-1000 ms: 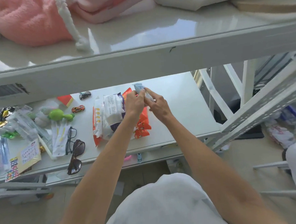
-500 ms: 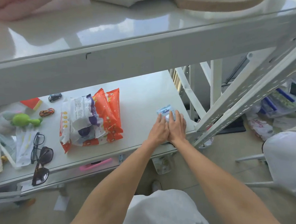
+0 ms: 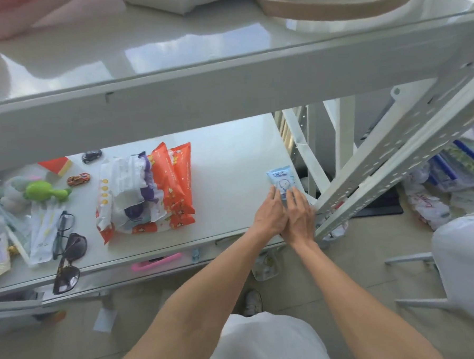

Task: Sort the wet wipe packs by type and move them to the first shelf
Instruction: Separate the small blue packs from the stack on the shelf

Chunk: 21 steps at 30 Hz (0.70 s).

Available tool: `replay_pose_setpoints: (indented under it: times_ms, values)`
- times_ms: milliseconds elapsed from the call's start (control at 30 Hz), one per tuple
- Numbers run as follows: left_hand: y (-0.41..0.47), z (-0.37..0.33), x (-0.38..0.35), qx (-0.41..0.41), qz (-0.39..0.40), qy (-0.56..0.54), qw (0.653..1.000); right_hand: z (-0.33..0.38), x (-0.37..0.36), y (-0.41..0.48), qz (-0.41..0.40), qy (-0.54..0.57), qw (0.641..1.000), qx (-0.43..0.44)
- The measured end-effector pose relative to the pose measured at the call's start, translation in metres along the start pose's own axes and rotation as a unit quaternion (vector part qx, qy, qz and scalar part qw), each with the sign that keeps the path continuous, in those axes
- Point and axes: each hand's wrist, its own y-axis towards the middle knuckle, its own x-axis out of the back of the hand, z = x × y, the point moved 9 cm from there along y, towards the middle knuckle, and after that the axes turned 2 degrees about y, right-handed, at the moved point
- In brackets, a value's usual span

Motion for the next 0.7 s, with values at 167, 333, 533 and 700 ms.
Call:
replay_pose_setpoints:
  times_ms: [167,333,533,700]
  values:
    - [-0.011,0.022,0.023,0.070,-0.031,-0.083,0.994,0.010,0.010,0.012,-0.012,-0.004,1.000,-0.010]
    - [-0.050,0.062,0.107,0.088,-0.190,-0.166,0.964,0.105,0.006,0.023,-0.014,0.063,0.994,0.093]
    - [-0.147,0.151,0.243,0.168,-0.510,-0.097,0.838,0.270,0.002,0.011,0.094,0.242,0.945,0.198]
    - [-0.171,0.253,0.271,0.370,-0.423,-0.133,0.816,0.357,-0.023,-0.002,0.236,0.219,0.926,0.199]
